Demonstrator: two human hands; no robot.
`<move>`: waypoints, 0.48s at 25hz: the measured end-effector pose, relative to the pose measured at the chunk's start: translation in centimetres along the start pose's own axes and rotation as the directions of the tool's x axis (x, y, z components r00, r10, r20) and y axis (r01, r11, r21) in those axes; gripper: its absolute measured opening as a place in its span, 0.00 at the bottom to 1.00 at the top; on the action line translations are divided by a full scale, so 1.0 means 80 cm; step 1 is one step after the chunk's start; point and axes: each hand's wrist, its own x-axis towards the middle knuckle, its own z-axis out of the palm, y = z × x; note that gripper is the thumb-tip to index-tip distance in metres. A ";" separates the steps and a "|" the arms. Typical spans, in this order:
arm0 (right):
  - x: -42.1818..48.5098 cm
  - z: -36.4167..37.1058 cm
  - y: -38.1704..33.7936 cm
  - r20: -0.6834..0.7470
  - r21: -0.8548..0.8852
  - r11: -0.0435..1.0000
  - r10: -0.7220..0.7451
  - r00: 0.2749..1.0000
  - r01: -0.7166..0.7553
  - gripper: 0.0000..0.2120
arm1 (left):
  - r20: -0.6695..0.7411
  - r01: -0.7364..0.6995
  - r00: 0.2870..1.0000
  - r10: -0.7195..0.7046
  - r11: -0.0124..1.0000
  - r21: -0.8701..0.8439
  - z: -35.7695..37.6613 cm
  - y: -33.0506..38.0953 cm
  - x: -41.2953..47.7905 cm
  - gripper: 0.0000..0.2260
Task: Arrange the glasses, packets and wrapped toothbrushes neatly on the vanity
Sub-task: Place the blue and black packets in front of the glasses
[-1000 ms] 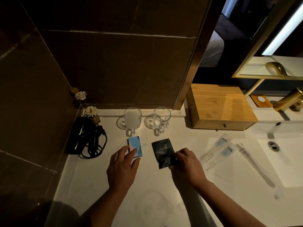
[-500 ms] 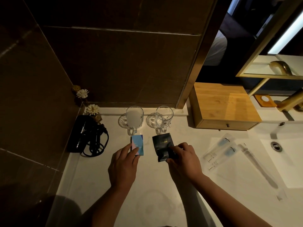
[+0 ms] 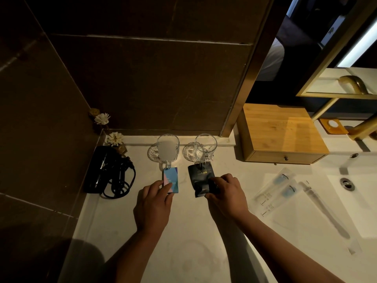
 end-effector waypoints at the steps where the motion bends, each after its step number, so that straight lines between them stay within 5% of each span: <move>1: 0.001 0.000 0.000 -0.005 0.013 1.000 0.003 1.000 -0.003 0.26 | -0.004 0.010 1.000 -0.011 1.000 -0.002 0.000 0.000 0.001 0.17; 12: -0.007 -0.004 -0.002 -0.054 0.067 0.986 0.154 0.987 -0.150 0.27 | -0.044 0.051 0.998 -0.051 0.999 -0.005 0.007 -0.002 0.002 0.16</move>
